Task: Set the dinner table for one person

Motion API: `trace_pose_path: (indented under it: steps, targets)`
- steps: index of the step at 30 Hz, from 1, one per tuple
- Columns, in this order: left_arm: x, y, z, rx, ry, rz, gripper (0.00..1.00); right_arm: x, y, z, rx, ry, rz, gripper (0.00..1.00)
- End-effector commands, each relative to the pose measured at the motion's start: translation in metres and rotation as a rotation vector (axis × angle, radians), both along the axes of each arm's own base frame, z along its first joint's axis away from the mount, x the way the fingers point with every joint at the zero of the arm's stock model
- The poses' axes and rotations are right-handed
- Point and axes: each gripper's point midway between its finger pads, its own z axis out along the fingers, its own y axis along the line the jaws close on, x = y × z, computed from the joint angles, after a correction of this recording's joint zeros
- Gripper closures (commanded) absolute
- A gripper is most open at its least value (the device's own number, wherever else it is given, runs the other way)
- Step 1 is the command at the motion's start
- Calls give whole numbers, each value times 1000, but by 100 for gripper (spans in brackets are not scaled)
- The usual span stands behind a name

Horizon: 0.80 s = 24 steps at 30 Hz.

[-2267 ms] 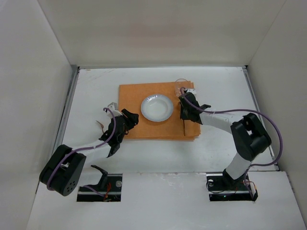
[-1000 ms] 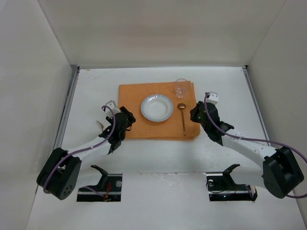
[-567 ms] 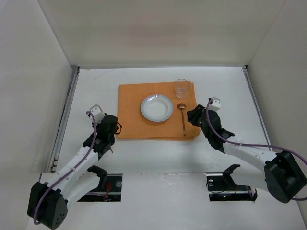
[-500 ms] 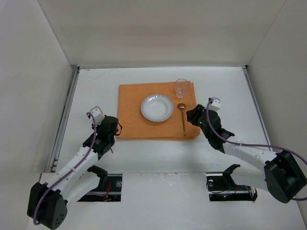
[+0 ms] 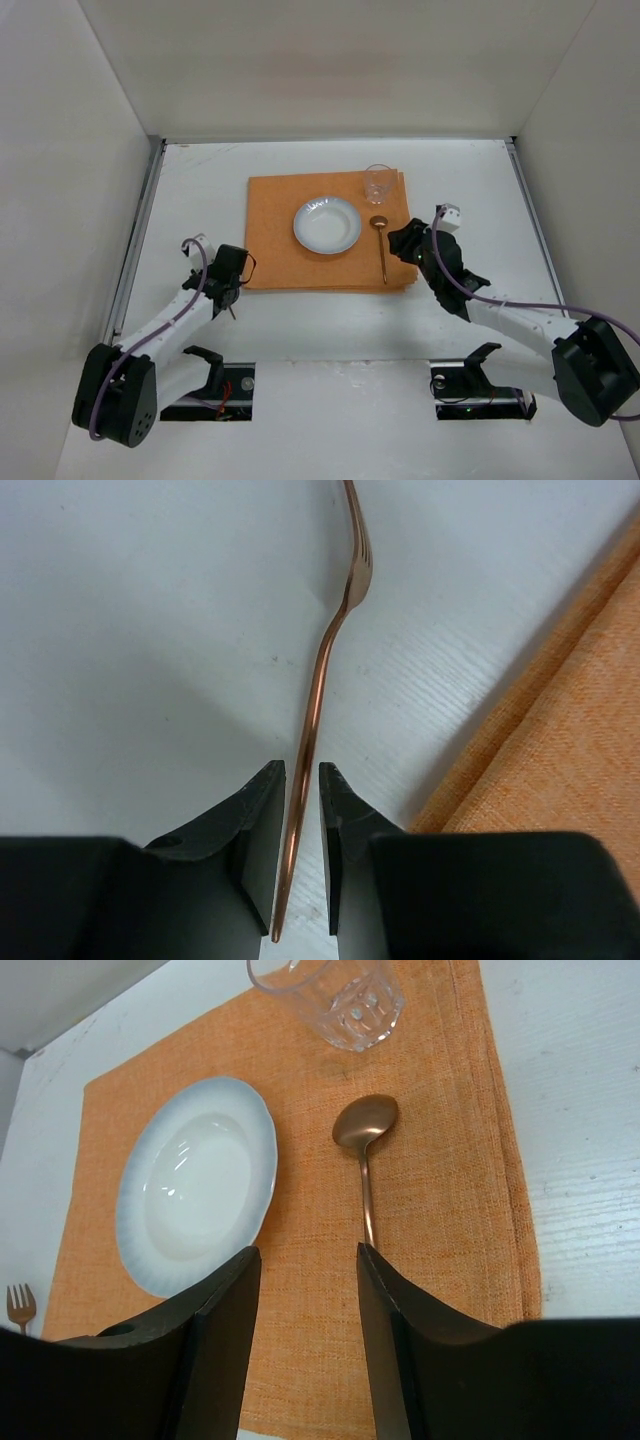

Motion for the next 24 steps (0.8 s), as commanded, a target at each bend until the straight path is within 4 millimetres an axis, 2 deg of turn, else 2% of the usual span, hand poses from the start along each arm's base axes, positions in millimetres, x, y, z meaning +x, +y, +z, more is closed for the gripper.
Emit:
trace_pose_path:
  steps: [1,12,19,21,24]
  targets:
    - [-5,-2,-15,-29,38,0,82,4,10,15,41,-47,23,51]
    - [-3,-1,-33,-72,72,17,83,4,23,9,21,-27,64,51]
    - [-6,2,-36,-71,81,29,94,3,23,8,23,-25,66,51]
    - [-4,3,-30,-67,68,26,96,4,22,8,20,-26,61,51]
    - [5,-3,-7,-38,30,-25,98,3,23,7,26,-23,65,51]
